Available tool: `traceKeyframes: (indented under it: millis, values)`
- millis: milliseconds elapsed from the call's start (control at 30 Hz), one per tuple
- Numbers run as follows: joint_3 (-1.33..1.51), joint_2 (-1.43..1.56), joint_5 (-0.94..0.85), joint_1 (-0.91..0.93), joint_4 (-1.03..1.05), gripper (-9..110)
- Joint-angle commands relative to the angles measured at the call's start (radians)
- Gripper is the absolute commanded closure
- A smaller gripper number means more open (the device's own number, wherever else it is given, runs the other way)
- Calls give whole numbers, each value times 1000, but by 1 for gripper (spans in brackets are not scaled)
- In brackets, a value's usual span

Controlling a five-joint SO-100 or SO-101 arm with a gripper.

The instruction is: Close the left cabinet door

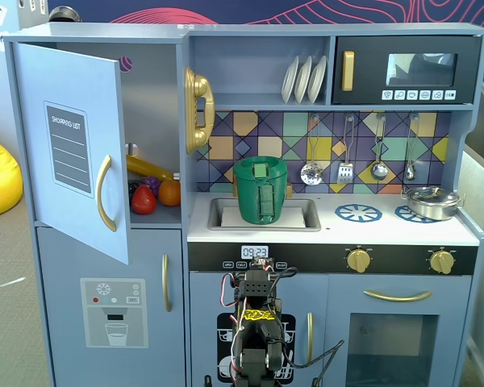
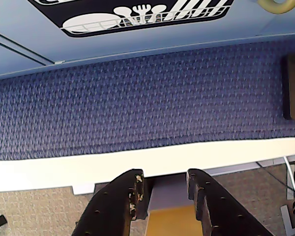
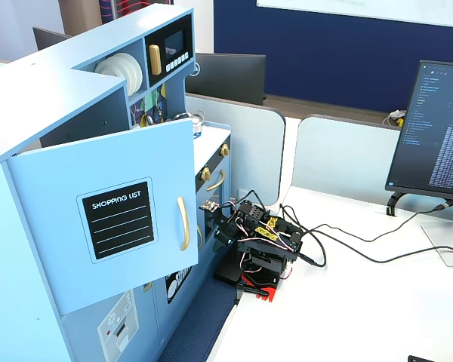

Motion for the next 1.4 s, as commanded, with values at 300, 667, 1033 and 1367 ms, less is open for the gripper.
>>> traceKeyframes:
  millis: [300, 667, 1033, 1367]
  values:
    - [58, -6, 44, -32, 121, 101]
    - [34, -9, 115, -399, -92, 101]
    - [-179, -8, 60, -908, -462, 102]
    - [-377, -34, -21, -1218, -653, 102]
